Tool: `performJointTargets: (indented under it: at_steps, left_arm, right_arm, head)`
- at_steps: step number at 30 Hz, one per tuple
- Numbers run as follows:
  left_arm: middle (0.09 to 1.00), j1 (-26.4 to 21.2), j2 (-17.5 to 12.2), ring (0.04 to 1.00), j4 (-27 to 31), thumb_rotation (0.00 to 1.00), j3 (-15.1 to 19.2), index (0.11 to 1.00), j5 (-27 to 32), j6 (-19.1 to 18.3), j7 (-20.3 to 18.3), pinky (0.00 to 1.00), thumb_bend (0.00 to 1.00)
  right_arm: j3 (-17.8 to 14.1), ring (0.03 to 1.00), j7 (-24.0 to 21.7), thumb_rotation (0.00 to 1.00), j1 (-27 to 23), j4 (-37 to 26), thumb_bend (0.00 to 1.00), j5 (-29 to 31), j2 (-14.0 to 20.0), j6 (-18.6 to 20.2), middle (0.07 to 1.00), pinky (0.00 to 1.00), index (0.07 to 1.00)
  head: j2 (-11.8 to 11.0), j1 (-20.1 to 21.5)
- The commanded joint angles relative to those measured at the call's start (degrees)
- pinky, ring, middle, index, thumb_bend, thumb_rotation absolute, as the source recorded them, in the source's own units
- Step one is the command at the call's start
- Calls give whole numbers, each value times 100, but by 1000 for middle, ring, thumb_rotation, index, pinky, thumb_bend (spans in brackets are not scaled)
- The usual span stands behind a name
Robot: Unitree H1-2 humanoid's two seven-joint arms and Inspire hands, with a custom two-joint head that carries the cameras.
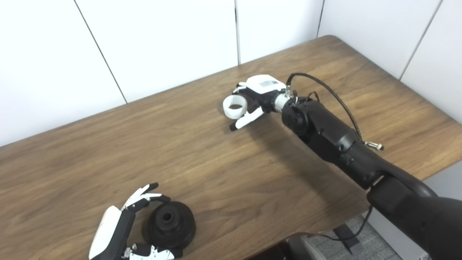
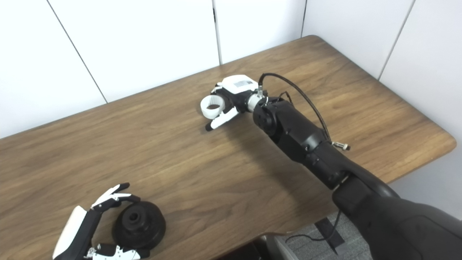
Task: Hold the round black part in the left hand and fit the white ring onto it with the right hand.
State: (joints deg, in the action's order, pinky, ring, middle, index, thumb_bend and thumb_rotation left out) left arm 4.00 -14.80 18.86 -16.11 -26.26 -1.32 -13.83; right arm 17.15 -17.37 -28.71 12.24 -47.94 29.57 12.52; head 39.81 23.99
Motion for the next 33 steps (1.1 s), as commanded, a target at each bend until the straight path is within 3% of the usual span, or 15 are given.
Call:
performJointTargets:
  at_steps: [1, 11, 23, 33]
  left_arm:
    - [898, 14, -53, 927, 111, 146, 1, 578, 68, 35, -76, 767, 924]
    - [899, 14, -48, 929, 137, 155, -8, 580, 40, -2, -98, 766, 923]
    - [901, -2, -24, 932, 159, 162, -13, 582, 17, -66, -118, 770, 918]
    - [901, -11, -12, 928, 181, 159, -33, 584, -2, -99, -118, 769, 914]
  right_arm:
    - [-61, 955, 158, 631, -182, -81, 934, -32, 150, -42, 942, 901, 805]
    - [-117, 916, 631, 461, -112, 25, 804, -14, 79, -126, 901, 889, 699]
    - [-178, 885, 1151, 398, -40, 127, 756, 24, -103, -46, 865, 887, 648]
    - [-319, 875, 1472, 421, 86, 212, 751, 135, -427, 134, 852, 887, 642]
  head:
    - [6, 5]
    - [45, -30]
    - [77, -70]
    - [112, -110]
